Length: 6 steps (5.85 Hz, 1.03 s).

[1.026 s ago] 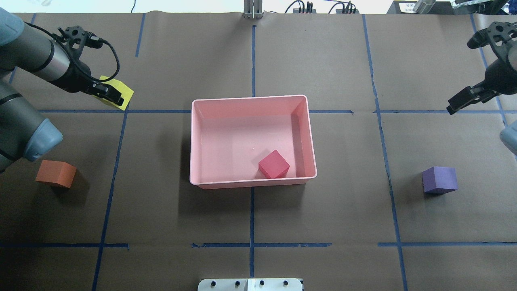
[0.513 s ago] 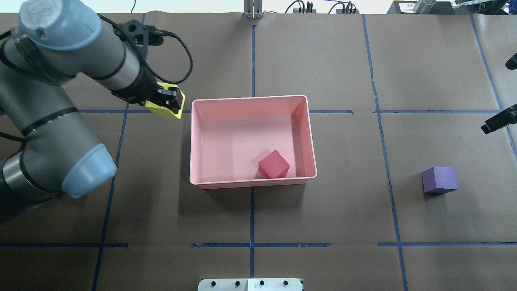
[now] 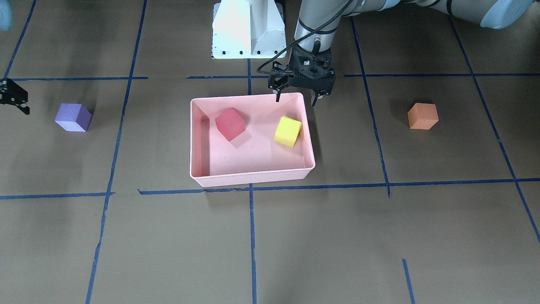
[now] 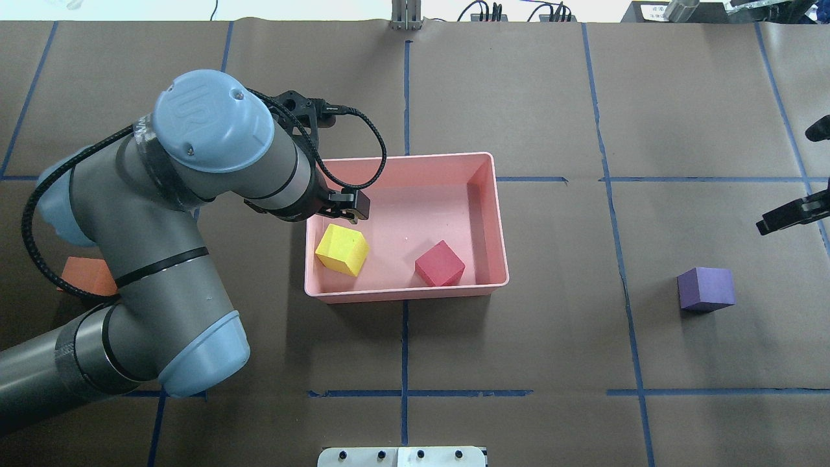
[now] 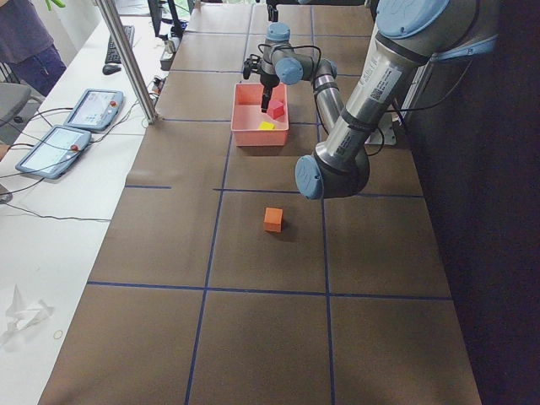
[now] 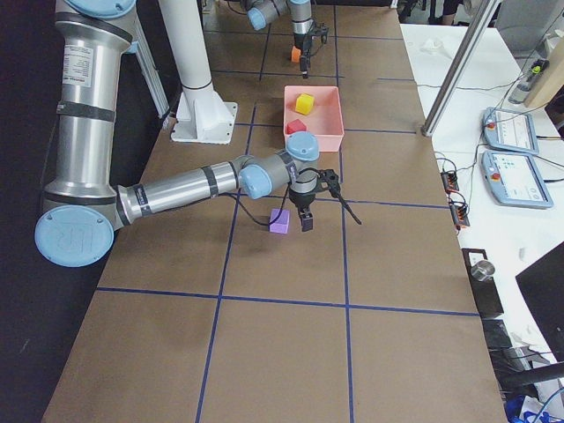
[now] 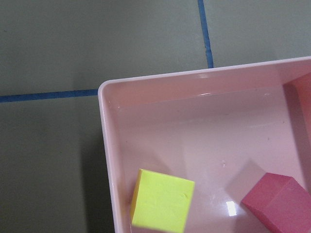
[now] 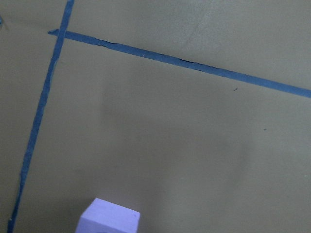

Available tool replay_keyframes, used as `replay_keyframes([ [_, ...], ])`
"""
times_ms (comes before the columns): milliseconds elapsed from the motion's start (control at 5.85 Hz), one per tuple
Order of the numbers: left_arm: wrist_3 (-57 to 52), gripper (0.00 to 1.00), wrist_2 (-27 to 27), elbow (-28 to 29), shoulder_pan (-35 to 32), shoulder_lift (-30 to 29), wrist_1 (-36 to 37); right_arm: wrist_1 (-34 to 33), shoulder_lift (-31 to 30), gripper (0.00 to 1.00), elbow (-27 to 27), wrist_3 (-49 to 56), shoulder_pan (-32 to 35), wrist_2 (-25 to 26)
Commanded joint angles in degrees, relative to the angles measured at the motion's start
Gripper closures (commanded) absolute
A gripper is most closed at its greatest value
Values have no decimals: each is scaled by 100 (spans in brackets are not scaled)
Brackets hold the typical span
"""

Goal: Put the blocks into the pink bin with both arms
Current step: 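Carry the yellow cube with the left gripper into the pink bin and release, then lower the right gripper onto the purple cube and grasp it while the left gripper withdraws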

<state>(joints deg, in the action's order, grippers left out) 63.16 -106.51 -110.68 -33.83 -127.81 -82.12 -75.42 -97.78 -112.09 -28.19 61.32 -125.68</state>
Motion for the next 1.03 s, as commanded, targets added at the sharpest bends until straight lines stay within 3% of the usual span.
replay_keyframes([
  [0, 21, 0, 34, -15, 34, 2, 3, 832, -39, 0, 21, -2067, -994, 577],
  [171, 12, 0, 34, -15, 34, 2, 3, 888, -48, 0, 21, -2547, -1364, 919],
  [855, 12, 0, 52, -41, 34, 28, -6, 888, -347, 0, 300, -2534, -1929, 1089],
])
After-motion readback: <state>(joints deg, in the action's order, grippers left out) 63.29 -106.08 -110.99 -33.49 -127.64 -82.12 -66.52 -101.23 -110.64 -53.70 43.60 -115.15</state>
